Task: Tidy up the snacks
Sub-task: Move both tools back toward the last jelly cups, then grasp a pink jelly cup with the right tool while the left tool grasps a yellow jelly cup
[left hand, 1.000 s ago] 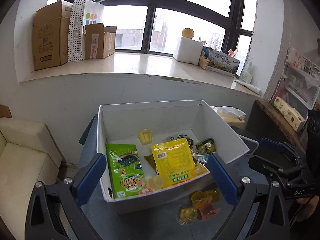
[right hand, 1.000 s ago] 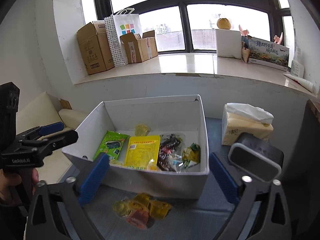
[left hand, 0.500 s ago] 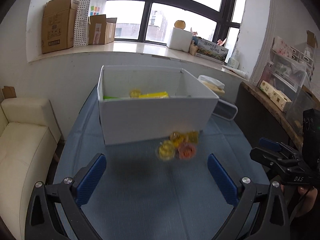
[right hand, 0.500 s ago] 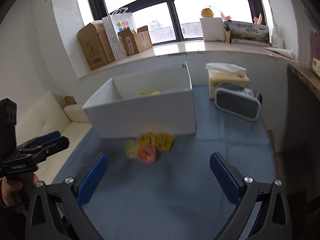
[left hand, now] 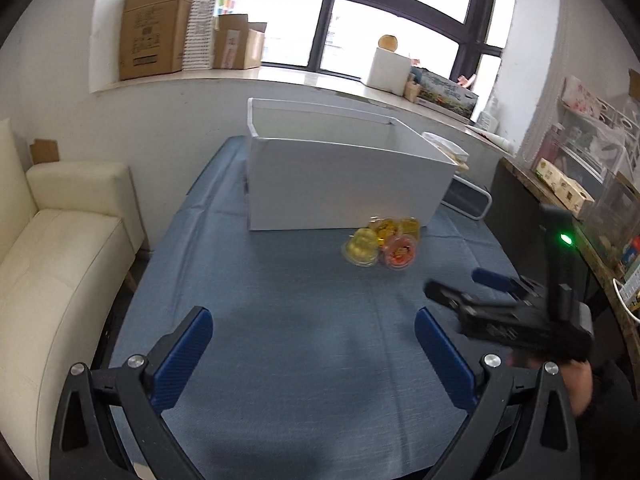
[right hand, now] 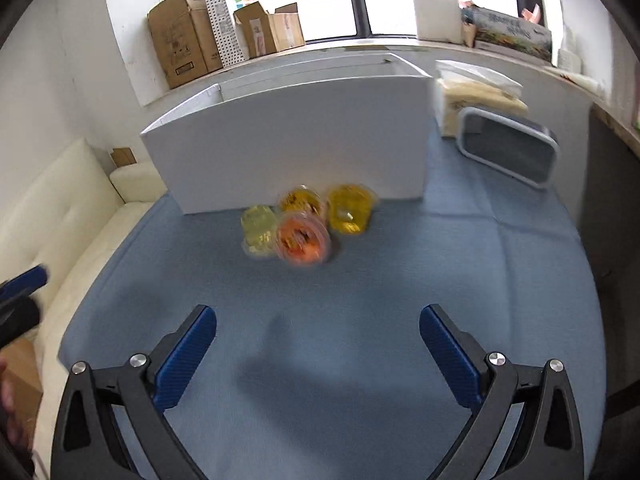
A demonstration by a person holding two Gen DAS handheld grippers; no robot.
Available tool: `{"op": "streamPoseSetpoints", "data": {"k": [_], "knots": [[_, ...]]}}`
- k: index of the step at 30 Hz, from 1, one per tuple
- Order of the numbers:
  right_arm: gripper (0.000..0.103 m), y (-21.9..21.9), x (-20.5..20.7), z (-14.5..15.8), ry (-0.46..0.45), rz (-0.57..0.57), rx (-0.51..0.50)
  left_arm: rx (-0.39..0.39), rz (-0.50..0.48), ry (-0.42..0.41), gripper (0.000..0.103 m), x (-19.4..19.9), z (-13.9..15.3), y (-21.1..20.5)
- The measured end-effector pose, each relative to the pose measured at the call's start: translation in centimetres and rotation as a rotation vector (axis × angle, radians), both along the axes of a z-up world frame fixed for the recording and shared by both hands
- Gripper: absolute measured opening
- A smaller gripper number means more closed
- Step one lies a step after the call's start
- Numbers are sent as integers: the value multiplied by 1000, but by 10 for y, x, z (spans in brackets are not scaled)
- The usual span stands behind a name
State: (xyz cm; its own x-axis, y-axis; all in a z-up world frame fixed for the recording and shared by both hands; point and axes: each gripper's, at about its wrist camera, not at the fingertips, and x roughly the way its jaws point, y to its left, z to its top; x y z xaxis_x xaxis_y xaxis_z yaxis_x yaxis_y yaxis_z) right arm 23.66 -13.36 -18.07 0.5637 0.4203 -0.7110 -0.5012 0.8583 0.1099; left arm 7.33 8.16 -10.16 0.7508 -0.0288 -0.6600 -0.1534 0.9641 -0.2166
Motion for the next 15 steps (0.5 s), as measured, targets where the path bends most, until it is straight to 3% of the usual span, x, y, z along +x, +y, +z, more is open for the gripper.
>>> {"op": "streamPoseSetpoints", "data": {"k": [7,9,11,13,15], "knots": [[103,37,34,-5,1,-32,-51,-5,20,15,103,-3,-6,16],[98,43,40,-10,12,-34,-77,-11,21,17,103,-3,-8,19],[88,48,44,-14,30,-24,-87,-13,21,21,103,-2,-10,20],[68,50,46,-21,52,-25,-124,-26,18,26,103,0,-14,22],[62,51,47,-24,45,-9,-121,-38,20,32,103,4,-17,22]]}}
